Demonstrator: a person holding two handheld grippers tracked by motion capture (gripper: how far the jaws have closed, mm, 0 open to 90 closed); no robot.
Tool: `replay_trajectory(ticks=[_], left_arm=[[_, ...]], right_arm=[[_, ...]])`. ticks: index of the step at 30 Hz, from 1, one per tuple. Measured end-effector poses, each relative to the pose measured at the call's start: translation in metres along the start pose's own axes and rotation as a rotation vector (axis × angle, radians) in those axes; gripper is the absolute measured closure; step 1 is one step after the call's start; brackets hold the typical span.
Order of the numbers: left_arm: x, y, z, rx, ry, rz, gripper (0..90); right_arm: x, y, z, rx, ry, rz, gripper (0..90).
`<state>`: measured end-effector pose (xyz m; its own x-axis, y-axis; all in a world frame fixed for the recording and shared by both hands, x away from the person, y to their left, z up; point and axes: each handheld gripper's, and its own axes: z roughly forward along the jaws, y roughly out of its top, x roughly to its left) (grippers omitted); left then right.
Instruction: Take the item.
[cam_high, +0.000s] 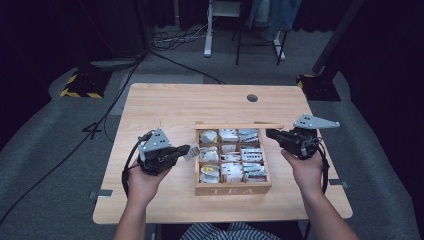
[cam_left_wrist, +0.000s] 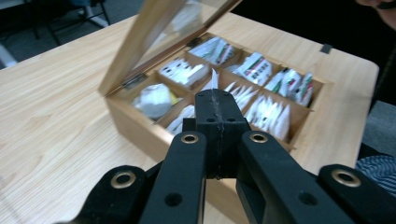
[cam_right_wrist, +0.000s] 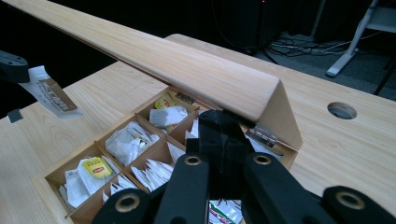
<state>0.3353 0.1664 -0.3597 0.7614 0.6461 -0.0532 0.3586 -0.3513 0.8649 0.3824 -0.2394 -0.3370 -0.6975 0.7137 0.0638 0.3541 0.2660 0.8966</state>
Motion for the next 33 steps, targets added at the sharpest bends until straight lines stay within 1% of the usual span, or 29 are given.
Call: replay_trajectory(ticks=[1,2,4,5,6,8,9,10,11,14,15,18,19,21,22,23,27,28,29,30,31,32,33], left_arm=[[0.001,-0.001,-0.001,0.002,0.010,-0.007,90.0],[0.001,-0.001,-0.001,0.002,0.010,-0.007,90.0],[0.005,-0.002,-0.002,0.007,0.033,-0.014,90.0],[0.008,-0.004,-0.003,0.010,0.050,-0.028,90.0],[0.010,-0.005,-0.003,0.009,0.054,-0.037,90.0],[0.011,-0.006,-0.004,0.009,0.061,-0.041,90.0],[0.014,-0.008,-0.004,0.011,0.071,-0.051,90.0],[0.014,-0.008,-0.004,0.011,0.071,-0.051,90.0],[0.017,-0.010,-0.005,0.010,0.085,-0.063,90.0],[0.020,-0.011,-0.006,0.010,0.097,-0.072,90.0],[0.024,-0.013,-0.007,0.013,0.113,-0.085,90.0],[0.027,-0.015,-0.008,0.014,0.124,-0.096,90.0],[0.031,-0.017,-0.009,0.017,0.135,-0.108,90.0],[0.034,-0.020,-0.010,0.024,0.154,-0.113,90.0],[0.034,-0.020,-0.010,0.024,0.154,-0.113,90.0],[0.038,-0.023,-0.010,0.031,0.176,-0.123,90.0],[0.048,-0.031,-0.008,0.039,0.198,-0.165,90.0],[0.048,-0.031,-0.008,0.039,0.198,-0.165,90.0],[0.052,-0.035,-0.007,0.047,0.209,-0.183,90.0],[0.052,-0.035,-0.007,0.047,0.209,-0.183,90.0],[0.056,-0.038,-0.006,0.054,0.214,-0.200,90.0],[0.056,-0.038,-0.006,0.054,0.214,-0.200,90.0],[0.060,-0.042,-0.004,0.058,0.224,-0.213,90.0]], right_arm=[[0.000,0.000,0.000,0.000,0.000,0.000,90.0],[0.000,0.000,0.000,0.000,0.000,0.000,90.0],[0.000,0.000,0.000,0.000,0.000,-0.001,90.0],[0.000,0.000,0.000,0.000,0.000,-0.001,90.0],[0.000,0.000,0.000,0.000,0.000,0.000,90.0],[0.000,0.000,0.000,0.000,0.000,-0.001,90.0],[0.000,0.000,0.000,0.001,-0.001,-0.001,90.0],[0.000,0.000,0.000,0.001,-0.001,-0.001,90.0],[0.000,0.000,-0.001,-0.001,-0.002,0.001,90.0],[0.000,0.000,-0.001,-0.004,-0.004,0.005,90.0],[-0.001,0.000,-0.002,-0.005,-0.005,0.004,90.0],[-0.001,0.000,-0.002,-0.005,-0.005,0.005,90.0],[-0.001,0.000,-0.002,-0.005,-0.005,0.005,90.0],[-0.001,0.000,-0.002,-0.004,-0.003,0.005,90.0],[-0.001,0.000,-0.002,-0.004,-0.003,0.005,90.0],[-0.001,0.000,-0.002,-0.004,-0.004,0.005,90.0],[-0.001,0.000,-0.002,-0.004,-0.004,0.005,90.0],[0.000,0.000,-0.002,-0.005,-0.005,0.006,90.0],[0.000,0.000,-0.002,-0.005,-0.005,0.006,90.0],[0.000,0.000,-0.002,-0.005,-0.005,0.006,90.0],[0.000,0.000,-0.002,-0.004,-0.005,0.005,90.0],[0.000,0.000,-0.002,-0.004,-0.005,0.006,90.0],[0.000,0.000,-0.002,-0.004,-0.005,0.006,90.0]])
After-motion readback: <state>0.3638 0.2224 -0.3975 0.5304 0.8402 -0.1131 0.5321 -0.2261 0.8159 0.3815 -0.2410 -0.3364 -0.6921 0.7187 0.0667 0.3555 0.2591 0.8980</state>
